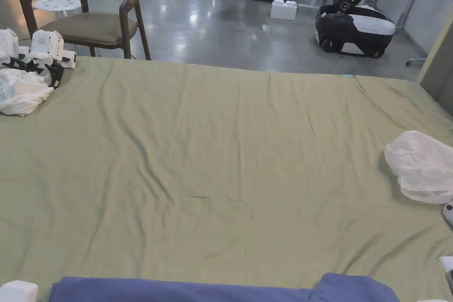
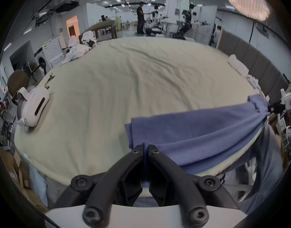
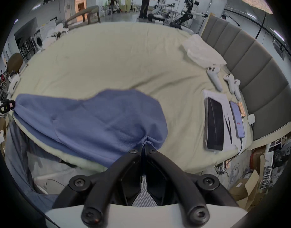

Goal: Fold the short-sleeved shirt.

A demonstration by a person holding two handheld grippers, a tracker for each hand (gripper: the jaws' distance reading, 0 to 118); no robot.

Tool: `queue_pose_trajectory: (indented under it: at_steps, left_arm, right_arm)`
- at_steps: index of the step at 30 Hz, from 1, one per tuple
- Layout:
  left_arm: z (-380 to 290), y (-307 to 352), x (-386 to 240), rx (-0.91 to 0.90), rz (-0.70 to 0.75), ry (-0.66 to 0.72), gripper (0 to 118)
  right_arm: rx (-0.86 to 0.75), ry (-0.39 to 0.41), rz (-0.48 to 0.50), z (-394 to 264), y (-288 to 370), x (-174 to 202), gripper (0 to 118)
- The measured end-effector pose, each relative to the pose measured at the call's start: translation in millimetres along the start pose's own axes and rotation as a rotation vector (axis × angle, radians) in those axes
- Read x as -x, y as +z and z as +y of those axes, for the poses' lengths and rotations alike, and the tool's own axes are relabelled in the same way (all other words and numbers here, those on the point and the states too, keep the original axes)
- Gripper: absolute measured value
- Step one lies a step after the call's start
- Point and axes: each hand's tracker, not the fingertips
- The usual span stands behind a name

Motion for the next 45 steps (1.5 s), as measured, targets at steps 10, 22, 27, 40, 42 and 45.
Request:
queue_pose_trajectory:
  at_steps: [10, 22, 27, 40, 42, 45]
  left_arm:
    - [2, -16, -3, 0.06, 0.038, 0.007, 13]
    - [57, 11, -29, -0.272, 0.036, 0.108, 71]
    - [95, 13, -50, -0.438, 0.099, 0.055, 71]
    - [145, 52, -87, -0.827, 0.287, 0.058, 4]
    - [146, 55, -85, -0.845, 0.295, 0.063, 3]
    - [146, 61, -79, -0.86, 0.297, 0.065, 0]
  right_arm:
    - [0.041, 0.005, -0.009, -11, -20, 12, 12]
    - [-0.399, -0.145, -0.043, 39, 66, 48, 72]
    - [-0.685, -0.23, -0.011, 84, 73, 79, 72]
    - [-1.045, -0.2, -0.062, 146, 97, 151, 5]
    - [-1.061, -0.196, -0.056, 148, 98, 153, 5]
    - [-1.065, -0.191, -0.028, 151, 96, 154, 1]
